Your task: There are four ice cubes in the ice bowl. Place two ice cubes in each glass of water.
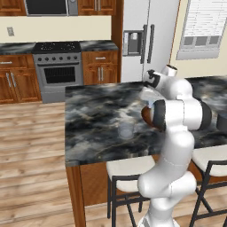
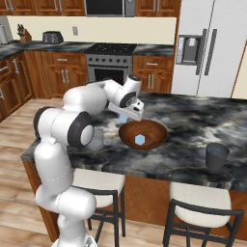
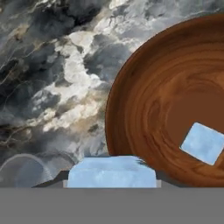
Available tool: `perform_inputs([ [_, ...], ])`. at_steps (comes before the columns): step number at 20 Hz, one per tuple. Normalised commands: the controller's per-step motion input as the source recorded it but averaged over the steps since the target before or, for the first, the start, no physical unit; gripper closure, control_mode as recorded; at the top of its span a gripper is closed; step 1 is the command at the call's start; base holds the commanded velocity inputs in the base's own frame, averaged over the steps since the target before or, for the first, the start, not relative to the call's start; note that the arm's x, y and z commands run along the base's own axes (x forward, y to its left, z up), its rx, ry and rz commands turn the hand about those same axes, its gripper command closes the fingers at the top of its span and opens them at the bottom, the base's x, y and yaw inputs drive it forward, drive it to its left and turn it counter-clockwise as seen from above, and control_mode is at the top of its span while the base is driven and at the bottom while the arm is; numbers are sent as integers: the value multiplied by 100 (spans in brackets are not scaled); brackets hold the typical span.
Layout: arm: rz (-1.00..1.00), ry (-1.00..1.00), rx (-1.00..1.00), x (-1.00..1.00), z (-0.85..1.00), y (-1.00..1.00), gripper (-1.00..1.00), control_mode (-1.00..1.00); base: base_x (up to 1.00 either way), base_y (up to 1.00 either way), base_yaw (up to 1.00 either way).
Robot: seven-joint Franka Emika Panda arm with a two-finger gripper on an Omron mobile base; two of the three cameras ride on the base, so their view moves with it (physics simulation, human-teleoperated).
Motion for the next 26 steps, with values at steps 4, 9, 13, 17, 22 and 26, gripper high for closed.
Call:
perform_inputs([
  [4, 32, -37, 0, -66, 16, 79, 100, -100, 0, 0, 0],
  [9, 26, -31, 0, -93, 28, 78, 100, -100, 0, 0, 0],
  [13, 26, -7, -6, -79, 59, 37, 100, -100, 0, 0, 0],
  [17, 23, 4, -15, -63, 55, 28, 100, -100, 0, 0, 0],
  [22, 4, 14, -17, -17, 10, 34, 100, -100, 0, 0, 0],
  [26, 0, 1, -5, 0, -26, 25, 100, -100, 0, 0, 0],
])
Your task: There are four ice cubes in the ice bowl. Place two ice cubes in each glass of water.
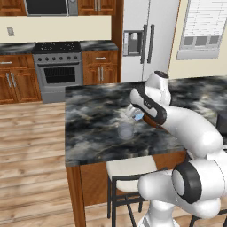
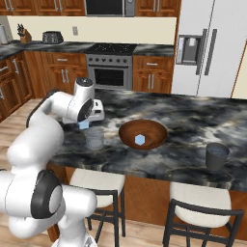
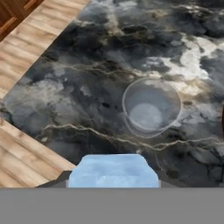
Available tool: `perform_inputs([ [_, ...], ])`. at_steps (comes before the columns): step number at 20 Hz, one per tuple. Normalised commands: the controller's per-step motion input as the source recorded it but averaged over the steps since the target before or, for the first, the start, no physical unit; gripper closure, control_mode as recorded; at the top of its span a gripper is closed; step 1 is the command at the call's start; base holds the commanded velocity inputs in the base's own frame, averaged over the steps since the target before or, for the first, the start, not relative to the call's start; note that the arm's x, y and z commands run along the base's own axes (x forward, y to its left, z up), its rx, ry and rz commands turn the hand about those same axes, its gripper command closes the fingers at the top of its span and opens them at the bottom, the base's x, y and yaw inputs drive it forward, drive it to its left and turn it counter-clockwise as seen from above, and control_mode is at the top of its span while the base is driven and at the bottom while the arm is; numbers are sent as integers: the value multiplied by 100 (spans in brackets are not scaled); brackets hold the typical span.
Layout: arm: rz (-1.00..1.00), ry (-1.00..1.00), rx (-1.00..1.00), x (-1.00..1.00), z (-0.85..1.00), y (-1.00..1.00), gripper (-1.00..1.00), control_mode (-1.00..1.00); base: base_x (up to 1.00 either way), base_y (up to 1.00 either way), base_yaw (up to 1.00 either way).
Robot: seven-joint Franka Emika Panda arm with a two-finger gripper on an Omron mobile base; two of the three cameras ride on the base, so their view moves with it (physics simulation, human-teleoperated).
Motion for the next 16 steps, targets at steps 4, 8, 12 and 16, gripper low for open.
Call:
perform_inputs([
  [4, 0, 0, 0, 10, -32, 1, 100, -100, 0, 0, 0],
  [8, 0, 7, 0, 33, -30, -1, 100, -100, 0, 0, 0],
  [12, 0, 10, 0, 62, -12, 0, 100, -100, 0, 0, 0],
  [16, 0, 11, 0, 60, -8, 0, 100, -100, 0, 0, 0],
])
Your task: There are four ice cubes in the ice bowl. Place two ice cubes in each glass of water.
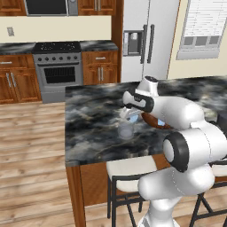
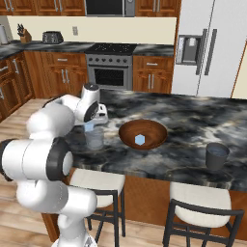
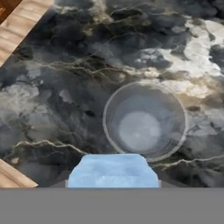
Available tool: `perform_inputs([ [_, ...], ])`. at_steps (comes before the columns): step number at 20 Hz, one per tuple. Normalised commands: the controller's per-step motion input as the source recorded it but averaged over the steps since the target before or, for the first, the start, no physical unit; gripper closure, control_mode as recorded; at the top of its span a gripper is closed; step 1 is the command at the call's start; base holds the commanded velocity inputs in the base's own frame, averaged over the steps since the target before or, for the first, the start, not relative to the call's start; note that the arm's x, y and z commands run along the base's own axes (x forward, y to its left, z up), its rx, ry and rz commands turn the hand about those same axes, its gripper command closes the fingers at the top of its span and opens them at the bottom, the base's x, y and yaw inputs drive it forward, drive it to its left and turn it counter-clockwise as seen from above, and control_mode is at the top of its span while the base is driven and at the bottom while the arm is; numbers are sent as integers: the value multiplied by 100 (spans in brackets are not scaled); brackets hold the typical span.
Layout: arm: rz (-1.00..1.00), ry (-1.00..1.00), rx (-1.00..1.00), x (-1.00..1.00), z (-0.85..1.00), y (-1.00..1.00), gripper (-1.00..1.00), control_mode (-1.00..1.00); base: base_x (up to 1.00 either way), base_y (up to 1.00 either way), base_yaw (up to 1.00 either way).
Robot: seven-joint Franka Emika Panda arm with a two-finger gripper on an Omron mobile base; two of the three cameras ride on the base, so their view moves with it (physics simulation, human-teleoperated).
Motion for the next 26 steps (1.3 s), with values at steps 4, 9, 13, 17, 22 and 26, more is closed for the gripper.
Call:
perform_inputs([
  [4, 0, 11, 0, 48, -13, 0, 100, -100, 0, 0, 0],
  [9, 0, 12, 0, 33, -30, 0, 100, -100, 0, 0, 0],
  [13, 0, 11, -1, 28, -38, 0, 100, -100, 0, 0, 0],
  [17, 0, 10, -2, 24, -40, 0, 100, -100, 0, 0, 0],
  [22, 0, 8, -4, 23, -37, 15, 100, -100, 0, 0, 0],
  [26, -2, 2, -6, 29, -24, 37, 100, -100, 0, 0, 0],
])
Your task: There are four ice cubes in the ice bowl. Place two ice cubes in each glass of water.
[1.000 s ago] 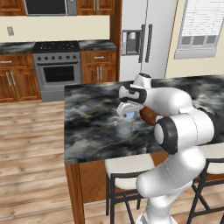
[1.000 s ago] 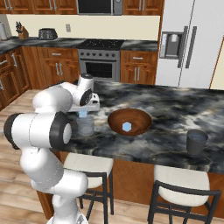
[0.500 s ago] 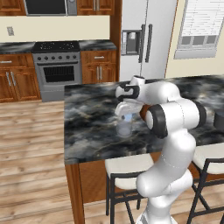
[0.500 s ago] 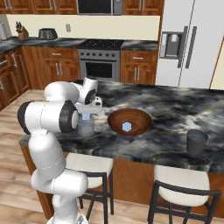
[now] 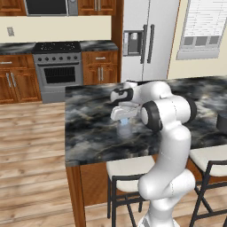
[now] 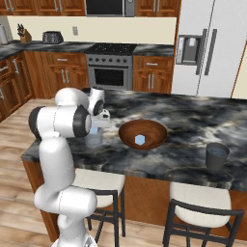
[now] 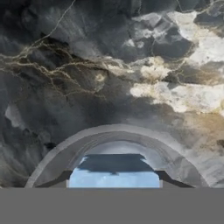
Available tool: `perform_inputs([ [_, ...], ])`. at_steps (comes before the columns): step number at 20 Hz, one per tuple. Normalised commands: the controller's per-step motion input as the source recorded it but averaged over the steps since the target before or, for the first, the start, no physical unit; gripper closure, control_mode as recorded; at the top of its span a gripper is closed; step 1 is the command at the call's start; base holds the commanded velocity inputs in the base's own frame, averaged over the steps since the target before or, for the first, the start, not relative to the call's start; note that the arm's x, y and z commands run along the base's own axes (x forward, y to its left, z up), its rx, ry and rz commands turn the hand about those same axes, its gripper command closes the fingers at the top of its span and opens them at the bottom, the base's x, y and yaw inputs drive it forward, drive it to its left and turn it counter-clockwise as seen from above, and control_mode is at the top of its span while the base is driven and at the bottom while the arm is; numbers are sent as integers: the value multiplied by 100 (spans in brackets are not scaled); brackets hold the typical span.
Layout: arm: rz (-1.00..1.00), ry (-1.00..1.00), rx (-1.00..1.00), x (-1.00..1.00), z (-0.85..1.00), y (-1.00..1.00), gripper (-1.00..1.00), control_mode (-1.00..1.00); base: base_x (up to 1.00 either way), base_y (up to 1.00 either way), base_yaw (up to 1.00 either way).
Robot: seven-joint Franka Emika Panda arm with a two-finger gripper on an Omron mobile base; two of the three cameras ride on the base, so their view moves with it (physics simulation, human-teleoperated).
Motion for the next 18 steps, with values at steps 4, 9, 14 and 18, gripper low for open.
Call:
perform_inputs([
  [4, -3, 0, -2, 11, -14, 8, 100, -100, 0, 0, 0],
  [9, -4, 0, 0, 0, -1, -8, 100, -100, 0, 0, 0],
  [14, -4, 0, 0, 0, 0, -6, -100, -100, 0, 0, 0],
  [18, -5, 0, 0, 0, 0, 0, -100, -100, 0, 0, 0],
])
